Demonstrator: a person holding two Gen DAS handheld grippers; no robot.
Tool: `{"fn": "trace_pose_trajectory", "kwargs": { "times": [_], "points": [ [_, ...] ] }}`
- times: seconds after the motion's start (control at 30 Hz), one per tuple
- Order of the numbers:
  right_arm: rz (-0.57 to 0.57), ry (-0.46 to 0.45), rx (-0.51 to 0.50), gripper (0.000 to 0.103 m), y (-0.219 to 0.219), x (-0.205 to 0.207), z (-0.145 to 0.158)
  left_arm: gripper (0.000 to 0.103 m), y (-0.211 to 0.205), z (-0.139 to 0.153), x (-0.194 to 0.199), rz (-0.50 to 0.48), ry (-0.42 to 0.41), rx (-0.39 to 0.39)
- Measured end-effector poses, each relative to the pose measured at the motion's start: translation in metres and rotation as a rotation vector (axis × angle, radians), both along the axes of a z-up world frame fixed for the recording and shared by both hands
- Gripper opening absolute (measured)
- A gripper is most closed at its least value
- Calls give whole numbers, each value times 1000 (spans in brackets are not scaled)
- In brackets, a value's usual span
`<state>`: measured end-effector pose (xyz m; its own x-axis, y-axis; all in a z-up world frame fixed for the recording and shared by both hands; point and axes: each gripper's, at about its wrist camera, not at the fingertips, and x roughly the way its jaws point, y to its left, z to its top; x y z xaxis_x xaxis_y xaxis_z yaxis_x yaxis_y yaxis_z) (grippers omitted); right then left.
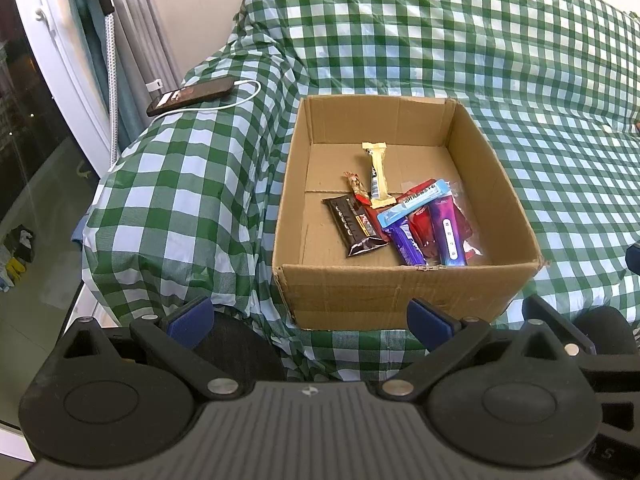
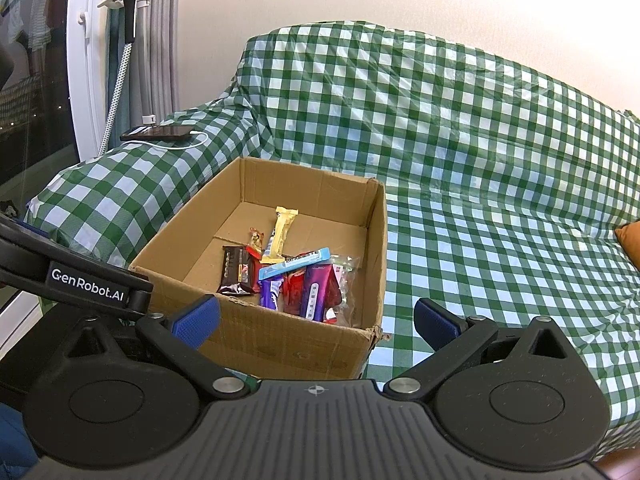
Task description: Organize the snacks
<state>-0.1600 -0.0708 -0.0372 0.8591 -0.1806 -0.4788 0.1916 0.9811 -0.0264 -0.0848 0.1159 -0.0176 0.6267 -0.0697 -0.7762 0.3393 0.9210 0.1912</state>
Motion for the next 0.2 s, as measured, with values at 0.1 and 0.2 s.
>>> {"fn": "trace_pose_trajectory", "kwargs": {
  "times": [0.1, 0.2],
  "points": [
    [2, 0, 0, 103, -1, -1, 0, 103, 0, -2, -1, 5, -7, 2],
    [3, 2, 3, 103, -1, 0, -1, 103, 2, -2, 0, 14, -10, -2]
  ]
}}
